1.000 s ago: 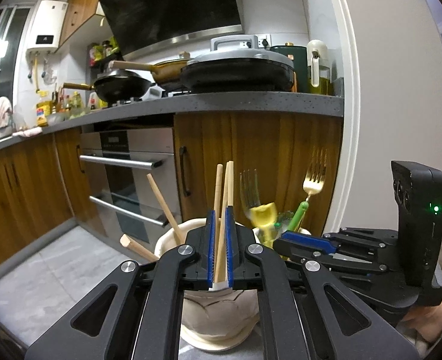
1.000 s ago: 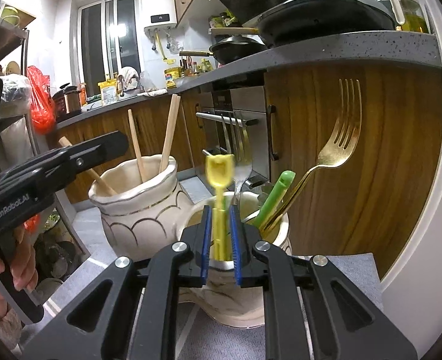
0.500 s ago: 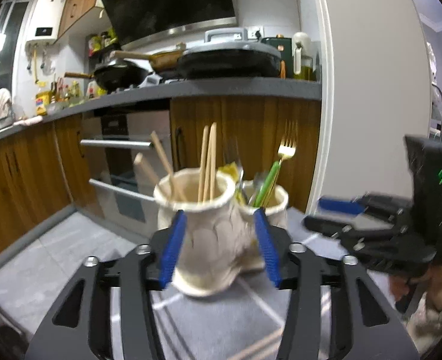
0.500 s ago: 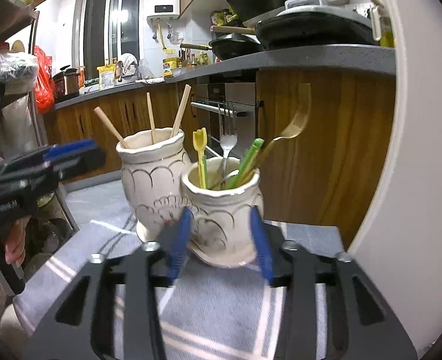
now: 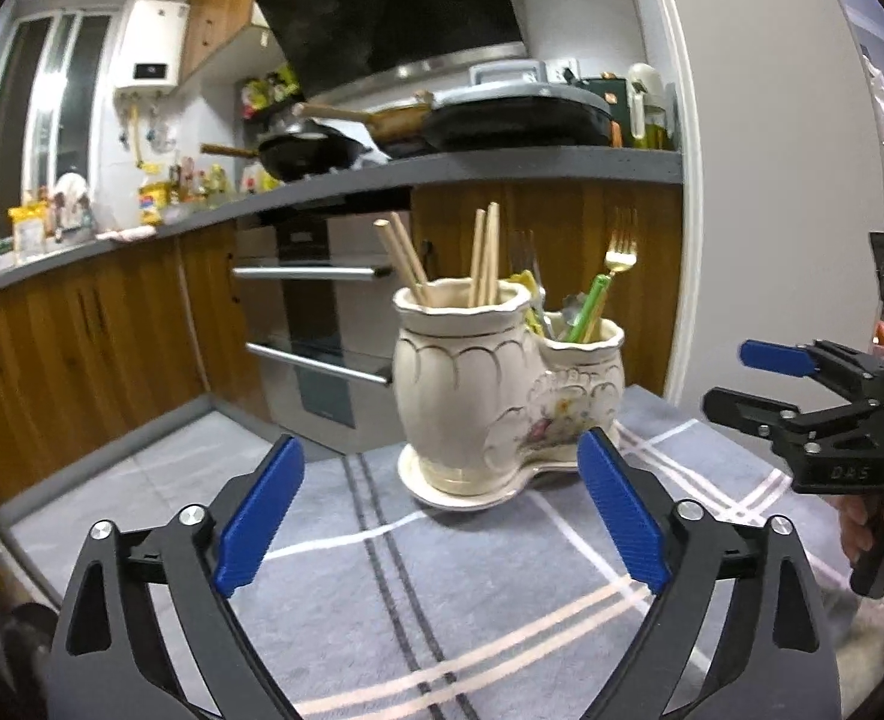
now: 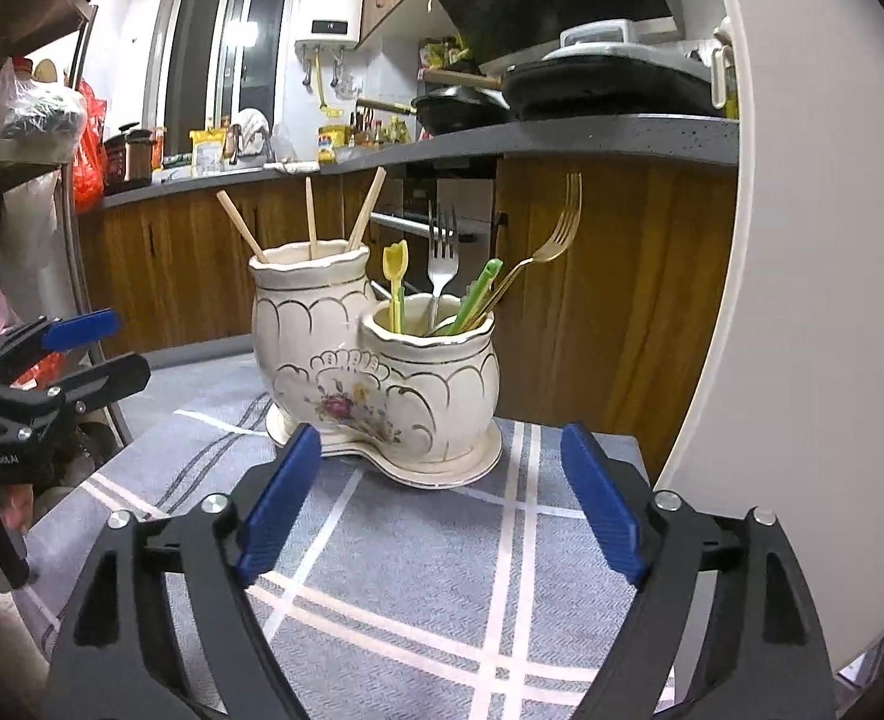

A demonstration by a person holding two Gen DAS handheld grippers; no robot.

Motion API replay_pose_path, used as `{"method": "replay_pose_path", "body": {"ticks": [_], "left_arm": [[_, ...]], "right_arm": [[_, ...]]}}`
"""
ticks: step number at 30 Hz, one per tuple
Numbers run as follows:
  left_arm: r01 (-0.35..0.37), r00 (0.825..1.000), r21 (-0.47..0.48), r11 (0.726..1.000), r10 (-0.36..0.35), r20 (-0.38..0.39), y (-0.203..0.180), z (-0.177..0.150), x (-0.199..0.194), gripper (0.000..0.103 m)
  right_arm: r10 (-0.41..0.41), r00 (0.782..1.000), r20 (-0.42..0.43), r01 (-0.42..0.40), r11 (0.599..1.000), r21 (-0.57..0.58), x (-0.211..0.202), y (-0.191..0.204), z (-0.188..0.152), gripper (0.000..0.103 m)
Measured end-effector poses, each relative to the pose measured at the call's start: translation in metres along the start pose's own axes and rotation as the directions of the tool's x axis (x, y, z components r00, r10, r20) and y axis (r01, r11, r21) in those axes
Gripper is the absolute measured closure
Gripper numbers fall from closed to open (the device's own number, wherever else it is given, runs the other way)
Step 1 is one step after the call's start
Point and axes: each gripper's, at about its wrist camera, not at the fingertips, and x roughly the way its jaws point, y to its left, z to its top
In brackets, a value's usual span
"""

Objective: Organize utensils

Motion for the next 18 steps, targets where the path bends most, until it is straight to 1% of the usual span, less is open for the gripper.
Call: {"method": "replay_pose_path", "body": {"ticks": [1, 3, 5, 8, 12, 14, 18], "left_arm": [[-0.003, 1.000, -0.005, 1.000, 0.003, 0.005, 0.000, -0.002, -0.001, 0.009], [-0.019, 1.000, -0.003, 1.000, 0.019, 0.017, 0.000, -0.003, -0.002, 0.008], [-0.043, 0.998, 0.012, 0.999, 0.042, 0.042, -0.002, -0.005, -0.004, 0.007], [-0.055, 0.996, 0.019, 0.998, 0.054, 0.069, -0.003, -0.007, -0.006, 0.006], [-0.064, 0.995, 0.008, 0.998, 0.063, 0.074, -0.004, -0.010, -0.004, 0.005], [-0.061, 0.996, 0.006, 0.998, 0.060, 0.060, -0.003, -0.011, -0.002, 0.005], [-0.062, 0.996, 0.004, 0.998, 0.062, 0.068, -0.002, -0.011, -0.004, 0.005]], "right_arm": [[-0.003, 1.000, 0.010, 0.003, 1.000, 0.002, -0.003, 0.001, -0.002, 0.015], [-0.020, 0.999, 0.028, 0.020, 1.000, 0.002, -0.005, 0.001, -0.005, 0.013], [-0.023, 0.999, 0.040, 0.023, 1.000, 0.010, -0.008, 0.001, -0.007, 0.008], [-0.026, 0.998, 0.056, 0.025, 1.000, 0.018, -0.011, 0.001, -0.008, 0.006], [-0.046, 0.996, 0.073, 0.045, 0.999, 0.012, -0.012, 0.002, -0.013, 0.006], [-0.047, 0.996, 0.075, 0.046, 0.999, 0.018, -0.011, 0.001, -0.012, 0.006], [-0.051, 0.996, 0.078, 0.048, 0.998, 0.033, -0.012, -0.001, -0.013, 0.006]]}}
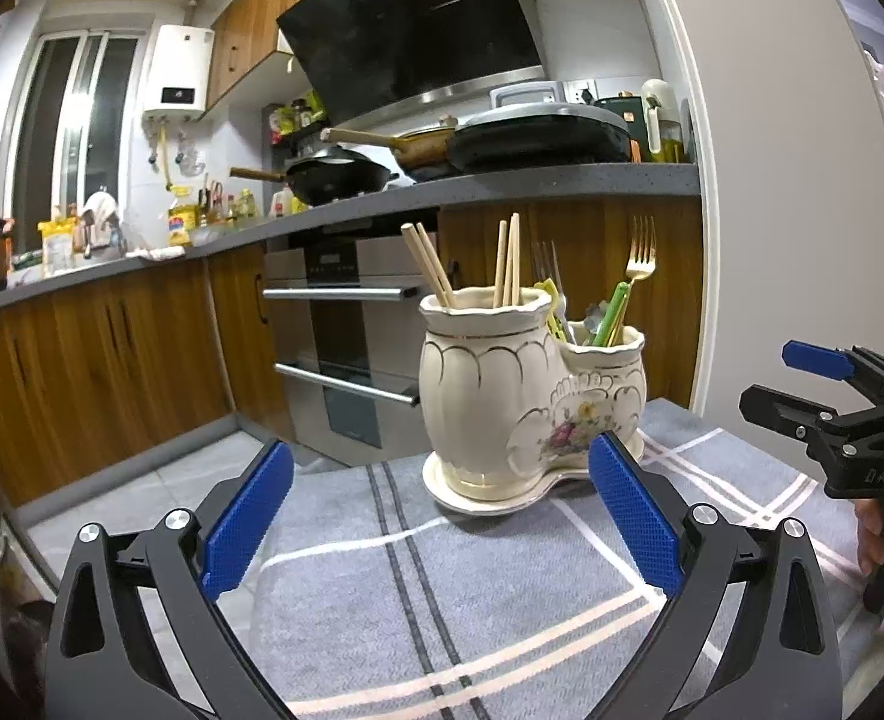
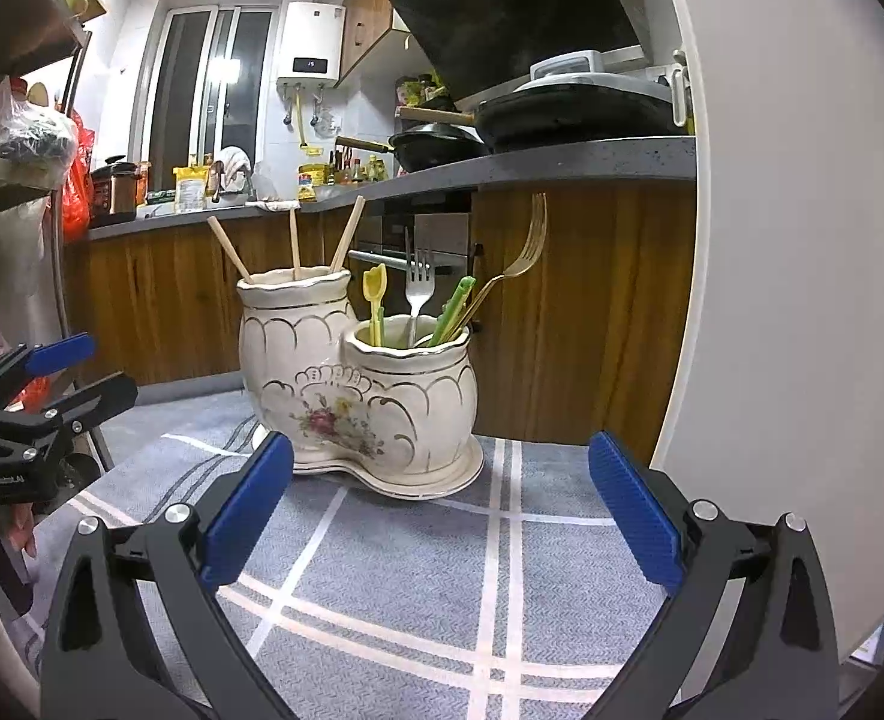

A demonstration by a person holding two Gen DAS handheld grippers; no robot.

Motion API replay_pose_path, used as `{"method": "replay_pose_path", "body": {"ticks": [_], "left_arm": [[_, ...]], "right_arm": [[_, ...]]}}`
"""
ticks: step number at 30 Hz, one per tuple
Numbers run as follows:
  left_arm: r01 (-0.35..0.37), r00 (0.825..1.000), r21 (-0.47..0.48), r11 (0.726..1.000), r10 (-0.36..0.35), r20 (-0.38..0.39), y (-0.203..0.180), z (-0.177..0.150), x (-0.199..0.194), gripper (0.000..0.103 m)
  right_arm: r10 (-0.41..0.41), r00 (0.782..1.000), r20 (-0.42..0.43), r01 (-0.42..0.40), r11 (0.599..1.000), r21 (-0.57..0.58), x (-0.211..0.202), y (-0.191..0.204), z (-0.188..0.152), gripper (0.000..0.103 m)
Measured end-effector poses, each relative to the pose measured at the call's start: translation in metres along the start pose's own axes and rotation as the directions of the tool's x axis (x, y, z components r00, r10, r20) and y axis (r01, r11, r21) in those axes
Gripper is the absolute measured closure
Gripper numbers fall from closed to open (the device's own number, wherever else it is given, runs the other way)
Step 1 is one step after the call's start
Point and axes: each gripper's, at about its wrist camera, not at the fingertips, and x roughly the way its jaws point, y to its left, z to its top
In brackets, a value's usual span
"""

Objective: Organize utensils

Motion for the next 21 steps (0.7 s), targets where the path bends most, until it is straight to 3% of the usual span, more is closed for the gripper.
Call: {"method": "replay_pose_path", "body": {"ticks": [21], "left_arm": [[-0.006, 1.000, -0.036, 0.999, 0.005, -0.030, 0.0062, -0.0020, 0.0023, 0.005]], "right_arm": [[0.007, 1.000, 0.013, -0.007, 1.000, 0.001, -0.0041, -0.0009, -0.0010, 0.006]]}}
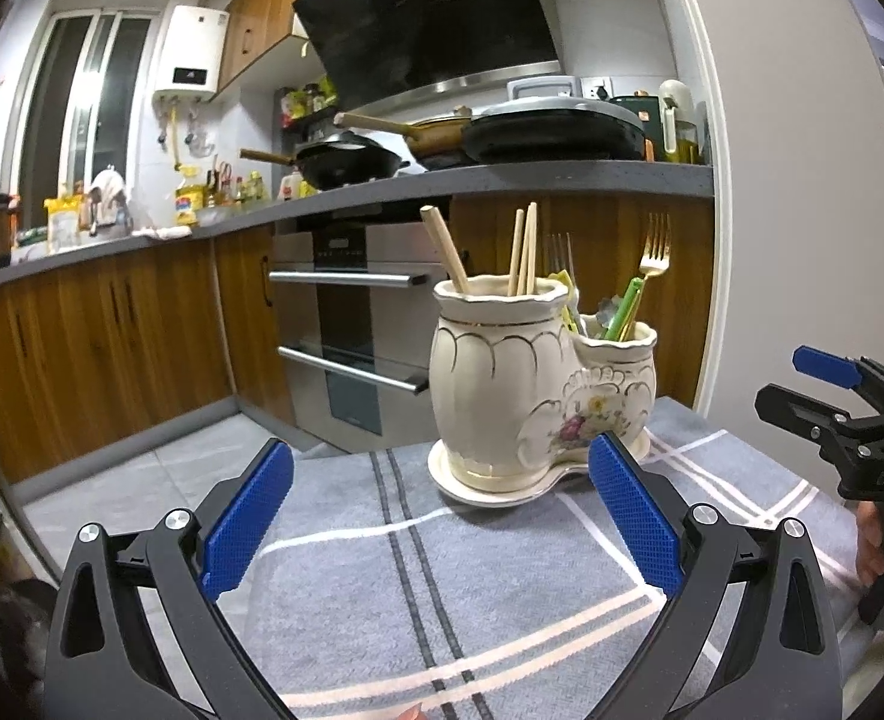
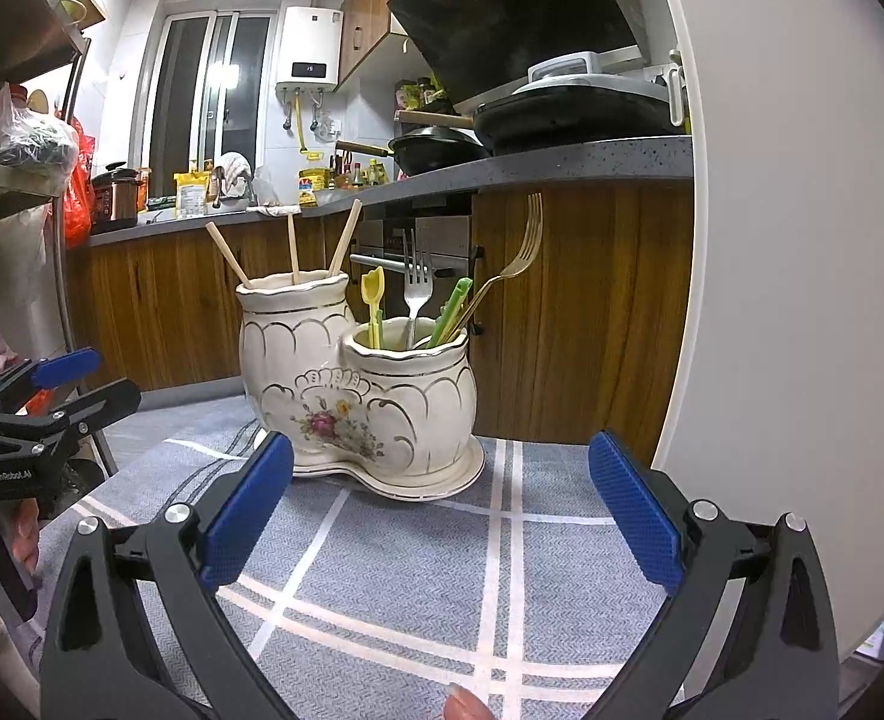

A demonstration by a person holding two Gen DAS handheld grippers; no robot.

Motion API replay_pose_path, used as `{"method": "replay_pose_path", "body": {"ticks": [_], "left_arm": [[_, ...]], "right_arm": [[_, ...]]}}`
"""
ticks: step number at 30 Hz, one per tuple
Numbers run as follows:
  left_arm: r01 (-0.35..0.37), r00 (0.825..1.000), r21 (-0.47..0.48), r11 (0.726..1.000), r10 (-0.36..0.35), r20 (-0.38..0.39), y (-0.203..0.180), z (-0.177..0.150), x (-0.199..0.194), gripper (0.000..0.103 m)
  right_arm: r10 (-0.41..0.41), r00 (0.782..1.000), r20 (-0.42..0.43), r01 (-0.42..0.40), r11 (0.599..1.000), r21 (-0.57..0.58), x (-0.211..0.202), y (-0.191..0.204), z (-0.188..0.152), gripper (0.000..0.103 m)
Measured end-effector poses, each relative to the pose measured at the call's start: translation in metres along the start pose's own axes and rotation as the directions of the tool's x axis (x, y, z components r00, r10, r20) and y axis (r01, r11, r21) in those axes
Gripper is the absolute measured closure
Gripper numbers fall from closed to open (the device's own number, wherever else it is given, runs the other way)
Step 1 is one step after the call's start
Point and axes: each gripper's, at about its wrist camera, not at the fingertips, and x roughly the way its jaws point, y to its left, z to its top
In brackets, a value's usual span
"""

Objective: Organize utensils

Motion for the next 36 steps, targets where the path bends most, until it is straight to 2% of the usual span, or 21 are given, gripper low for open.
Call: {"method": "replay_pose_path", "body": {"ticks": [36], "left_arm": [[0.002, 1.000, -0.002, 1.000, -0.002, 0.001, -0.0003, -0.0014, -0.0052, 0.005]], "right_arm": [[0.000, 1.000, -0.001, 0.000, 1.000, 0.001, 0.0006, -0.0006, 0.0001, 0.006]]}}
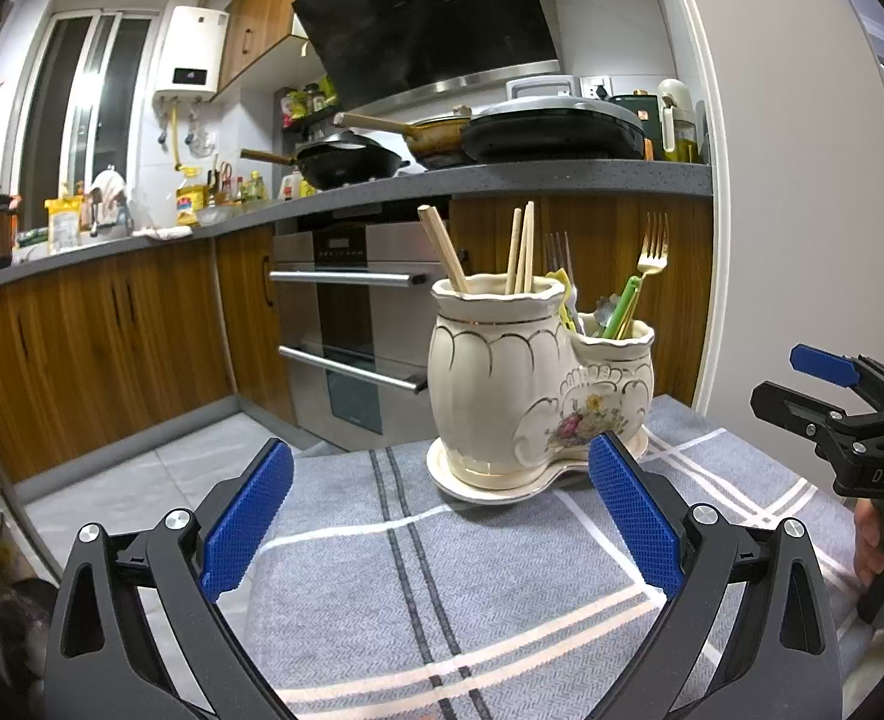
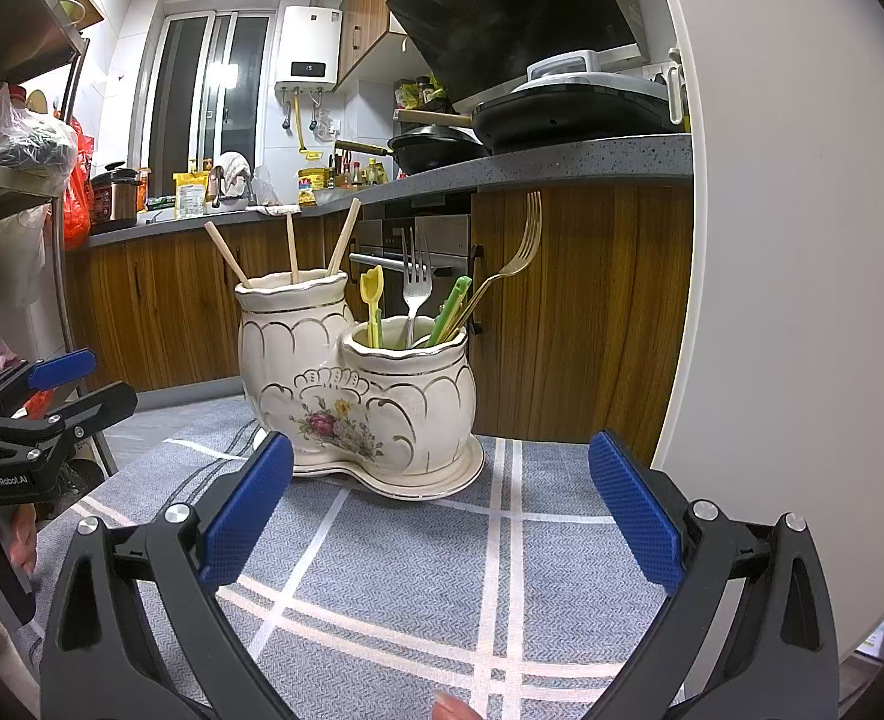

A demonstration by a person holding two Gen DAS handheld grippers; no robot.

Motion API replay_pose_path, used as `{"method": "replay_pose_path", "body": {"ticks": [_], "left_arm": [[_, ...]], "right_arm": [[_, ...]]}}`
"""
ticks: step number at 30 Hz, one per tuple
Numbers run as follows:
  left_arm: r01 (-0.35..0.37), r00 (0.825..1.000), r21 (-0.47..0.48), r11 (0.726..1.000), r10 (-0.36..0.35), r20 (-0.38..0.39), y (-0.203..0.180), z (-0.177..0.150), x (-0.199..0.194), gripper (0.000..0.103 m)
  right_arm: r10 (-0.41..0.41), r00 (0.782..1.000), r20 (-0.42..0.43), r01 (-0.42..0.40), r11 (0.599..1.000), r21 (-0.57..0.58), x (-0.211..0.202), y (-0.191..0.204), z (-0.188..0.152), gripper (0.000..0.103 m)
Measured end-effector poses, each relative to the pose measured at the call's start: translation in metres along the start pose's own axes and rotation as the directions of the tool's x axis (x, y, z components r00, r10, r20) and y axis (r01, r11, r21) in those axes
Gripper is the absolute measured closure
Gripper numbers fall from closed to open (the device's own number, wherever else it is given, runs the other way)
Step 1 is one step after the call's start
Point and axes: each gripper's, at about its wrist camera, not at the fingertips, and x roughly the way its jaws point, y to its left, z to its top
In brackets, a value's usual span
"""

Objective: Organize utensils

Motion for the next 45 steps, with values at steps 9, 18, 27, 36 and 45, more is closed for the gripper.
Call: {"method": "replay_pose_path", "body": {"ticks": [9, 18, 27, 36, 45], "left_arm": [[0.000, 1.000, -0.001, 1.000, 0.000, 0.000, 0.0001, 0.0001, 0.0007, 0.005], [0.000, 1.000, -0.001, 1.000, 0.000, 0.000, -0.0001, 0.0003, 0.0004, 0.005], [0.000, 1.000, -0.001, 1.000, 0.000, 0.000, 0.0002, 0.0003, 0.0009, 0.005], [-0.002, 1.000, -0.003, 1.000, 0.002, 0.002, 0.0001, 0.0004, 0.0009, 0.005], [-0.037, 0.999, -0.007, 0.999, 0.037, -0.007, 0.0019, 0.0001, 0.0026, 0.005]], "right_arm": [[0.000, 1.000, 0.000, 0.000, 1.000, 0.000, 0.0000, -0.0001, 0.0001, 0.006], [0.000, 1.000, 0.000, 0.000, 1.000, 0.000, -0.0002, -0.0001, 0.0002, 0.006], [0.000, 1.000, 0.000, 0.000, 1.000, 0.001, -0.0010, -0.0001, 0.0002, 0.006], [0.000, 1.000, -0.001, 0.000, 1.000, 0.001, -0.0002, -0.0005, 0.0003, 0.006], [0.001, 1.000, -0.001, -0.001, 1.000, 0.001, -0.0003, -0.0011, 0.0005, 0.006]]}}
